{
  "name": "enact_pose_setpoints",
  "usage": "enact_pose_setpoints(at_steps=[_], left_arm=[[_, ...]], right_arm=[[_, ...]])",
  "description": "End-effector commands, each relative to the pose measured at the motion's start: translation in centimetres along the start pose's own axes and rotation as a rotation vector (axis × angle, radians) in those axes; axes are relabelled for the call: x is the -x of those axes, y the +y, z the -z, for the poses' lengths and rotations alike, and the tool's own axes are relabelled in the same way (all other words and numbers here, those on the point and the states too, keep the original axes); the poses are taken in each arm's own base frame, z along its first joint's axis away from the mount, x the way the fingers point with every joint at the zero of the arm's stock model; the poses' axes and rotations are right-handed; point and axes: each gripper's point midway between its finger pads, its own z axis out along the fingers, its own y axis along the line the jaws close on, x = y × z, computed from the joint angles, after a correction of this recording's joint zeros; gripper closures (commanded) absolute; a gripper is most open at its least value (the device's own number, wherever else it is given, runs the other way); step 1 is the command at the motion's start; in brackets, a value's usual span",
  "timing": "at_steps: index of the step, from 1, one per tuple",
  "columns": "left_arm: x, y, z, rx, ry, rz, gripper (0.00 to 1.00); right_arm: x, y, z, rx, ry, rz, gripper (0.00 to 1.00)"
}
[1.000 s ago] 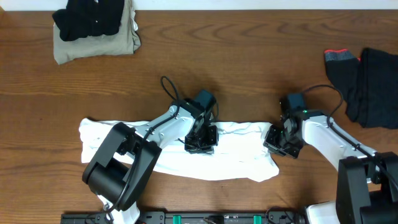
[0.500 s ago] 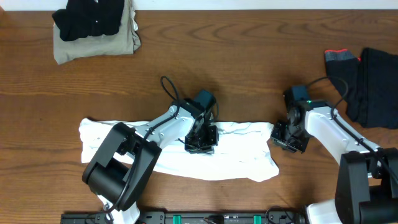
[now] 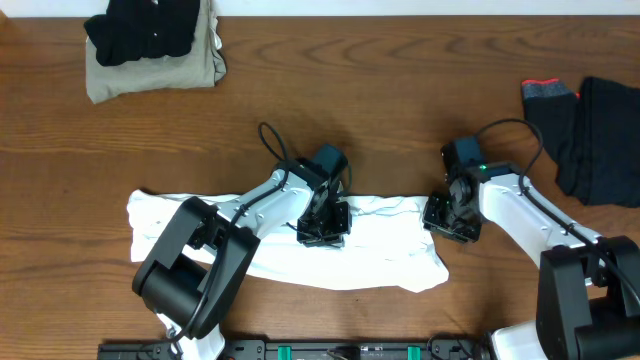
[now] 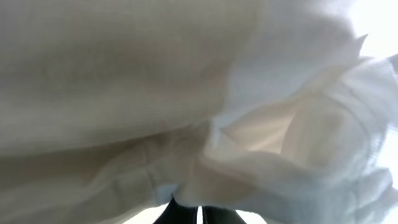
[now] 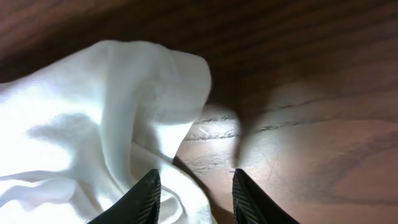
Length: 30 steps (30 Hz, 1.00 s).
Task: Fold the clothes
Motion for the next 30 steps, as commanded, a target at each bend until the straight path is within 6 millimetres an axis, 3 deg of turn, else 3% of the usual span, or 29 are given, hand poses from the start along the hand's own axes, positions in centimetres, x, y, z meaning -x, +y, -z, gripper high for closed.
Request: enact_pose_setpoints(at_steps=[1, 7, 13, 17, 21, 24, 30], left_arm=[[0.9, 1.6, -0.7, 0.065, -0.039, 0.006, 0.93], [0.9, 1.5, -0.7, 0.063, -0.042, 0.003, 0.93], [0.9, 1.5, -0.7, 0.062, -0.042, 0.004, 0.93], [0.9, 1.5, -0.7, 0.062, -0.042, 0.003, 0.93], [0.9, 1.5, -0.7, 0.063, -0.041, 0.004, 0.93], [0.9, 1.6, -0.7, 0.063, -0.041, 0.004, 0.93], [0.9, 1.6, -0.7, 0.063, -0.041, 0.004, 0.93]], right_arm=[[-1.0, 0.8, -0.3, 0.022, 0.031, 0.061, 0.63], [-1.7, 1.5, -0.8, 0.014, 0.028, 0.107, 0.55], [-2.3, 0.6, -2.2, -0.017, 0.050, 0.101, 0.56], [-2.5, 0.1, -3.3, -0.048, 0.078, 0.093, 0.63], [-2.7, -0.5, -4.3, -0.080, 0.104, 0.067, 0.88], [-2.6, -0.8, -4.5, -0.096, 0.103, 0.054, 0.99], [-1.5, -2.8, -3.2, -0.181, 0.091, -0.001, 0.99]])
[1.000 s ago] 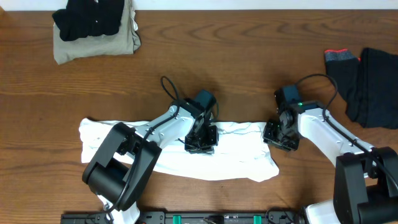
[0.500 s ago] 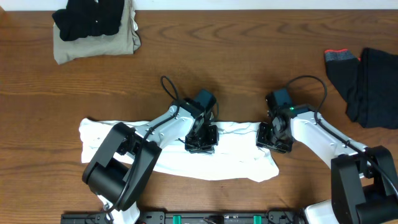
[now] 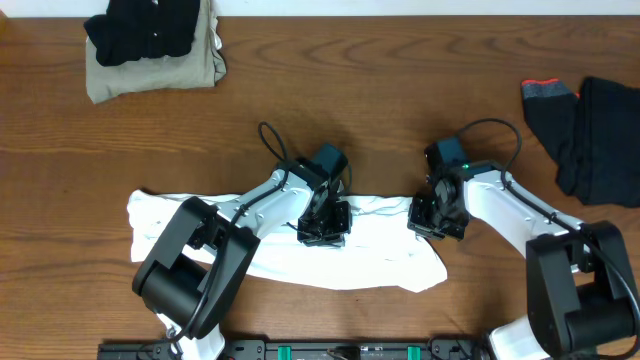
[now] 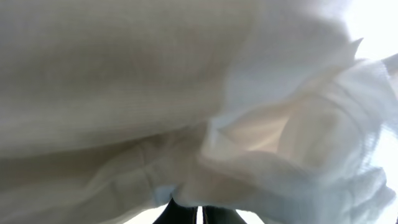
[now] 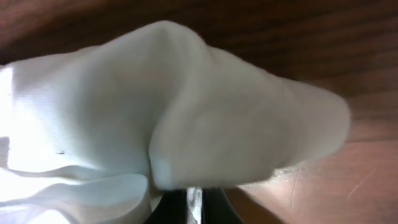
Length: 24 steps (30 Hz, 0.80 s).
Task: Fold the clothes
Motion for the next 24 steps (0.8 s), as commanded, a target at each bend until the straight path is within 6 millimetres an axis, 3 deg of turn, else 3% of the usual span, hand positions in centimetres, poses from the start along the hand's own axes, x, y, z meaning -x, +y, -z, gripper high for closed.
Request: enact_pose_setpoints(at_steps=[1, 6, 11, 19, 24], left_arm=[[0.7, 1.7, -0.7, 0.069, -0.035, 0.008, 0.93], [0.8, 1.7, -0.7, 0.068, -0.036, 0.007, 0.93], [0.8, 1.7, -0.7, 0.068, -0.036, 0.008, 0.93], [1.3, 1.3, -0.6, 0.052, -0.056, 0.000, 0.89], [1.9, 0.4, 0.0, 0.035, -0.075, -0.058, 0.91]], right_arm=[[-0.2, -5.5, -1.4, -0.222, 0.027, -0.086, 0.99], [0.9, -7.3, 0.1, -0.250, 0.032, -0.146, 0.99], [1.3, -7.9, 0.4, -0.241, 0.034, -0.139, 0.97], [3.5, -8.2, 1.6, -0.267, -0.033, -0.125, 0.80], [5.6, -8.2, 3.6, -0.243, -0.074, -0.126, 0.59]])
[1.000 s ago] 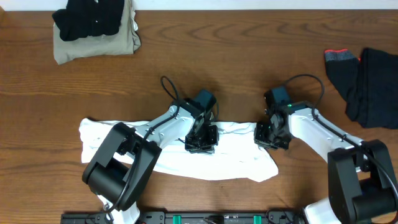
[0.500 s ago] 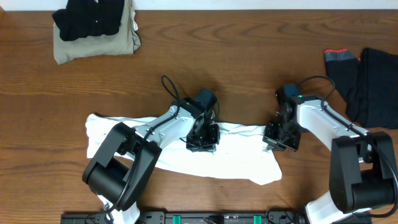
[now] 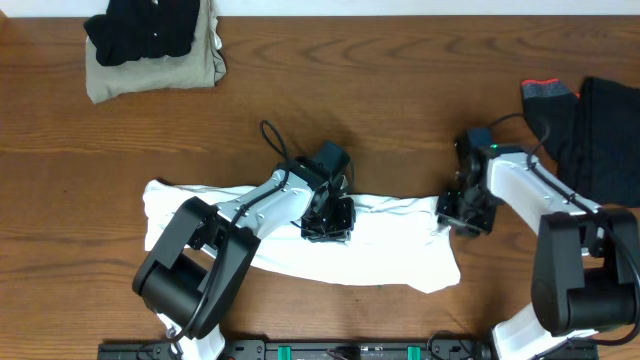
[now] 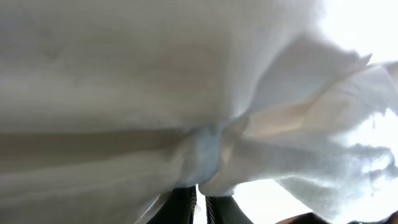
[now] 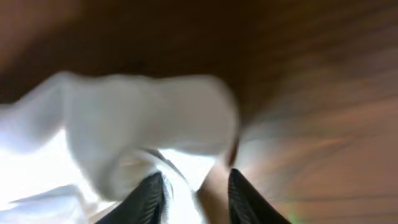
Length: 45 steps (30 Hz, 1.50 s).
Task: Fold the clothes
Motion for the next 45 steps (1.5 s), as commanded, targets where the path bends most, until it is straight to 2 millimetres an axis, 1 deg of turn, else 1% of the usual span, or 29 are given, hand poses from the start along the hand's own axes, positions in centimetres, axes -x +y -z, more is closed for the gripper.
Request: enact_pose_setpoints(at_steps=[1, 4, 6, 7, 9, 11, 12, 13, 15, 16, 18, 19, 20, 23, 25, 27, 29, 32, 35, 38, 41, 45], left_arm=[[1.1, 0.8, 0.3, 0.052, -0.043, -0.048, 0.92], [1.6, -1.3, 1.8, -0.003, -0.076, -0.106, 0.92], [2.1, -2.5, 3.2, -0.030, -0.117, -0.146, 0.91], [2.3, -3.2, 4.0, -0.044, -0.139, -0.168, 0.89], [2.4, -4.3, 5.6, -0.068, -0.179, -0.209, 0.84], [2.4, -5.1, 7.1, -0.086, -0.220, -0.266, 0.69], [2.3, -5.4, 8.0, -0.095, -0.242, -0.291, 0.63], [2.3, -5.5, 9.0, -0.103, -0.262, -0.297, 0.56], [2.4, -5.3, 10.9, -0.116, -0.299, -0.285, 0.48], [2.5, -4.9, 11.9, -0.119, -0.316, -0.269, 0.45], [2.7, -3.5, 13.6, -0.117, -0.342, -0.219, 0.44], [2.9, -2.5, 14.5, -0.108, -0.352, -0.182, 0.44], [3.2, -1.3, 15.1, -0.089, -0.366, -0.145, 0.44], [3.9, 3.4, 16.8, 0.001, -0.395, 0.006, 0.44], [3.9, 5.7, 17.5, 0.012, -0.386, 0.089, 0.44], [3.7, 7.5, 18.1, 0.021, -0.375, 0.158, 0.44], [3.5, 8.8, 18.5, 0.026, -0.368, 0.209, 0.44], [3.2, 10.0, 18.9, 0.034, -0.361, 0.238, 0.44], [3.3, 10.7, 19.2, 0.040, -0.368, 0.262, 0.31], [3.4, 11.4, 19.4, 0.061, -0.380, 0.274, 0.17], [3.4, 11.7, 19.4, 0.075, -0.384, 0.278, 0.13], [3.3, 11.7, 19.4, 0.076, -0.381, 0.279, 0.11]], right_arm=[[3.2, -2.4, 1.6, -0.097, -0.096, -0.020, 0.58], [4.6, -2.7, 3.1, -0.086, -0.123, -0.030, 0.52], [5.5, -3.1, 4.2, -0.086, -0.142, -0.046, 0.51], [5.8, -3.2, 4.7, -0.084, -0.145, -0.046, 0.53], [5.9, -3.2, 5.8, -0.077, -0.139, -0.053, 0.60], [5.6, -2.5, 6.7, -0.047, -0.118, -0.032, 0.65], [5.3, -1.8, 7.1, -0.012, -0.099, -0.003, 0.67], [4.9, -0.8, 7.6, 0.034, -0.078, 0.033, 0.70], [3.7, 1.6, 8.3, 0.152, -0.027, 0.111, 0.82], [3.1, 2.7, 8.5, 0.207, -0.005, 0.144, 0.87], [1.6, 5.2, 8.9, 0.322, 0.041, 0.231, 0.97], [0.7, 6.4, 9.1, 0.365, 0.063, 0.277, 0.99], [0.0, 7.0, 9.0, 0.374, 0.077, 0.298, 0.99], [-1.9, 8.8, 8.3, 0.353, 0.101, 0.370, 0.99], [-3.3, 9.9, 7.5, 0.335, 0.124, 0.379, 0.99], [-4.6, 10.5, 6.2, 0.307, 0.146, 0.361, 0.99], [-5.5, 10.4, 4.8, 0.255, 0.158, 0.319, 0.99], [-6.8, 10.0, 2.4, 0.221, 0.177, 0.273, 0.99], [-8.0, 9.7, 0.3, 0.225, 0.200, 0.259, 0.99], [-8.8, 9.3, -1.3, 0.245, 0.217, 0.260, 0.99], [-8.8, 8.4, -2.2, 0.240, 0.219, 0.237, 0.99], [-7.3, 6.6, -2.6, 0.177, 0.174, 0.188, 0.98]])
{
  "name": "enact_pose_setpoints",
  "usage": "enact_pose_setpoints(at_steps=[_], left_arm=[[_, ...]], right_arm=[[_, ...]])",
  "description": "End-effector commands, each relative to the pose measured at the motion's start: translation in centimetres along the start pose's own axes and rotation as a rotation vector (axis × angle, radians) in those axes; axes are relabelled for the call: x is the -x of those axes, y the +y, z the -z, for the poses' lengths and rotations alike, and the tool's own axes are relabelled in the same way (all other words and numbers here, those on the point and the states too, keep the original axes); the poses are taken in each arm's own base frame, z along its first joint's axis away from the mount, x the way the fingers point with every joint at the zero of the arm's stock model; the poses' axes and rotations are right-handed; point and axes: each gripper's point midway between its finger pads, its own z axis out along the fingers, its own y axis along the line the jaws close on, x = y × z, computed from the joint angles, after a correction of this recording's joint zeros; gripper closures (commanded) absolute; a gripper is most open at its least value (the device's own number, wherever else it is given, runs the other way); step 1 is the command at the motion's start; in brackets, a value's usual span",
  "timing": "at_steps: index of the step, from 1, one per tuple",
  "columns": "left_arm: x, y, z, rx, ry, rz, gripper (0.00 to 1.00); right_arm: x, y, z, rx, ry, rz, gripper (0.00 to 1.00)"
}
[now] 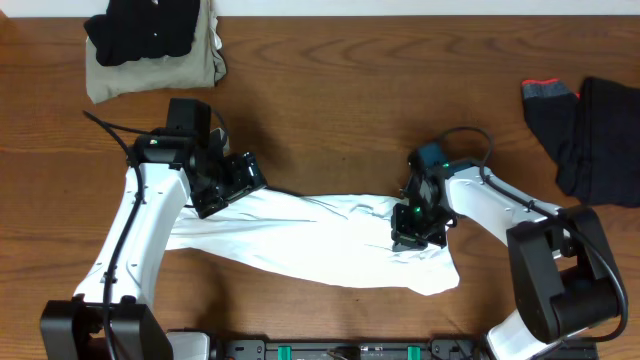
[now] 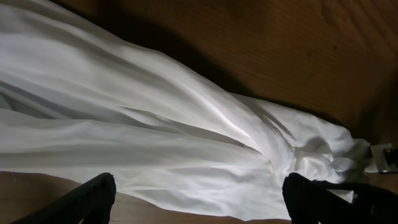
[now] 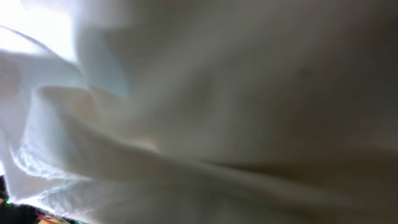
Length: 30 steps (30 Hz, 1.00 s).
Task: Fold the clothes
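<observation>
A long white garment [image 1: 320, 238] lies crumpled across the front of the wooden table [image 1: 340, 110]. My left gripper [image 1: 232, 180] is at the garment's upper left end. In the left wrist view the left gripper [image 2: 199, 190] stands wide open above the white cloth [image 2: 155, 143] with nothing between its fingers. My right gripper [image 1: 414, 226] is pressed down into the garment near its right end. White fabric [image 3: 199, 112] fills the right wrist view and hides the fingers.
A folded stack [image 1: 150, 45], black cloth on olive cloth, sits at the far left corner. A dark garment [image 1: 600, 135] and a grey piece with a red edge [image 1: 548, 91] lie at the right side.
My left gripper was shut on the middle of the white garment; now it is open at the garment's left end. My right gripper has moved left from the right edge onto the cloth.
At first my left gripper was shut on the garment's middle and my right gripper stood open beside its right end. Then the right was shut on that end. Later the garment lay further right and the right was open. Now the left has let go.
</observation>
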Motion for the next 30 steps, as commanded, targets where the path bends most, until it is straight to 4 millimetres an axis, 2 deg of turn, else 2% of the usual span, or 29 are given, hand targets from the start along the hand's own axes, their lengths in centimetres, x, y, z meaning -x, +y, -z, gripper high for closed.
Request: enact_pose_setpoints(at_steps=[1, 5, 13, 16, 18, 21, 23, 24, 27, 30], left_arm=[[0.4, 0.2, 0.5, 0.015, -0.022, -0.012, 0.11], [0.5, 0.4, 0.5, 0.027, -0.027, -0.012, 0.05], [0.7, 0.7, 0.5, 0.046, -0.036, -0.013, 0.05], [0.8, 1.1, 0.5, 0.068, -0.046, -0.013, 0.04], [0.8, 1.1, 0.5, 0.068, -0.045, -0.012, 0.04], [0.8, 1.1, 0.5, 0.068, -0.046, -0.012, 0.04], [0.8, 1.1, 0.5, 0.068, -0.046, -0.012, 0.04], [0.9, 1.1, 0.4, 0.068, -0.046, -0.012, 0.04], [1.0, 1.5, 0.4, 0.088, -0.050, -0.011, 0.04], [0.9, 2.6, 0.0, 0.140, -0.052, -0.005, 0.04]], right_arm=[[1.0, -2.9, 0.1, -0.083, -0.040, -0.080, 0.97], [2.8, -5.1, 1.1, -0.114, -0.101, -0.102, 0.95], [6.3, -9.6, 3.6, -0.145, -0.226, -0.223, 0.94], [7.7, -11.3, 5.2, -0.165, -0.278, -0.273, 0.91], [8.6, -12.0, 6.4, -0.171, -0.308, -0.277, 0.86], [9.1, -14.7, 8.5, -0.294, -0.358, -0.354, 0.85], [9.5, -15.0, 9.7, -0.297, -0.367, -0.355, 0.87], [9.7, -14.5, 10.3, -0.273, -0.362, -0.331, 0.87], [10.1, -13.1, 11.4, -0.241, -0.350, -0.249, 0.82], [9.8, -12.5, 12.8, -0.244, -0.336, -0.248, 0.80]])
